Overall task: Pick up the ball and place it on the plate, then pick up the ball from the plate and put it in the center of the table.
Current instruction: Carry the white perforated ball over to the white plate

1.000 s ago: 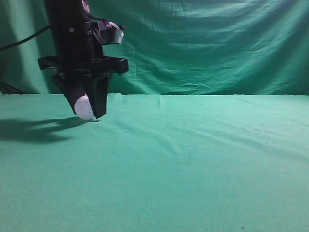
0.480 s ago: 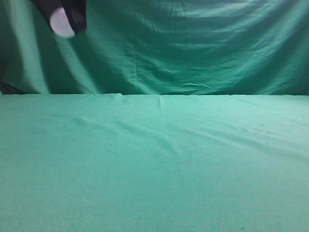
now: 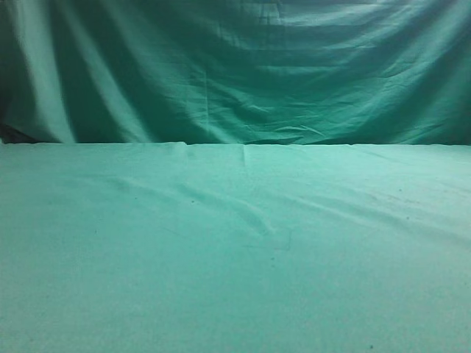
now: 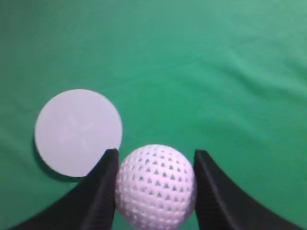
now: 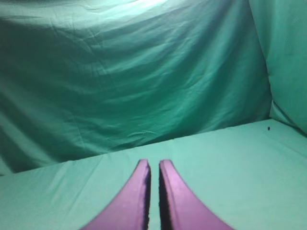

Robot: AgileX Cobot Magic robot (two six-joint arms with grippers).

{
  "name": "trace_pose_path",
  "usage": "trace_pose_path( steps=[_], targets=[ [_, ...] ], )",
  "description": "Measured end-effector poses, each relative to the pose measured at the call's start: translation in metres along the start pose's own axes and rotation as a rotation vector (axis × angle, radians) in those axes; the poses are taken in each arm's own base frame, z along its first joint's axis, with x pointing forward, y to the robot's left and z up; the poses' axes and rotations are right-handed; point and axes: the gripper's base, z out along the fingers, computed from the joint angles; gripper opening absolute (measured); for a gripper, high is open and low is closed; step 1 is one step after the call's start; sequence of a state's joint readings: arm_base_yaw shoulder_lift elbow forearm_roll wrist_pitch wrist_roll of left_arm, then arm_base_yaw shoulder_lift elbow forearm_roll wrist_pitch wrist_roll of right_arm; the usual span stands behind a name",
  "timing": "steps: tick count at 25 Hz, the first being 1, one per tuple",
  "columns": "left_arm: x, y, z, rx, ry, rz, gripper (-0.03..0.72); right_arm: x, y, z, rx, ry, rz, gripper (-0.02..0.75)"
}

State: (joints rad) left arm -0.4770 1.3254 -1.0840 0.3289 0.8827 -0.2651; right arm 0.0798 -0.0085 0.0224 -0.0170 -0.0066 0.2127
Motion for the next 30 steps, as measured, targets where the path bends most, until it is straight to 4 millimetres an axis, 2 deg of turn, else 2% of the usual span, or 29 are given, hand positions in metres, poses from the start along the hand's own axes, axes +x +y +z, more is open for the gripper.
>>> trace_pose_path(
  steps=[4,7,12,18,22,25,30],
  targets=[
    [0.014,0.009,-0.004,-0.084,-0.005,-0.030,0.309,-0.025,0.005,-0.003,0.009,0.033,-0.004,0.060],
    [0.020,0.011,-0.004,-0.098,0.029,-0.019,0.309,-0.045,0.009,0.001,0.028,0.134,-0.046,0.060],
    [0.021,0.009,-0.004,-0.074,0.042,0.026,0.309,-0.049,0.009,0.020,0.071,0.416,-0.087,0.060],
    [0.015,0.014,0.001,0.086,-0.024,-0.008,0.309,-0.043,0.011,0.027,0.070,0.519,-0.016,0.060],
    [0.017,0.041,0.014,0.147,-0.002,-0.136,0.309,-0.039,0.015,0.025,0.021,0.581,-0.045,0.060],
    [0.027,0.076,0.023,0.091,0.045,-0.262,0.309,-0.035,0.015,0.022,-0.018,0.656,-0.149,0.060],
    [0.042,0.115,0.040,0.022,0.113,-0.389,0.309,-0.041,0.017,0.029,-0.050,0.802,-0.244,0.060]
  ],
)
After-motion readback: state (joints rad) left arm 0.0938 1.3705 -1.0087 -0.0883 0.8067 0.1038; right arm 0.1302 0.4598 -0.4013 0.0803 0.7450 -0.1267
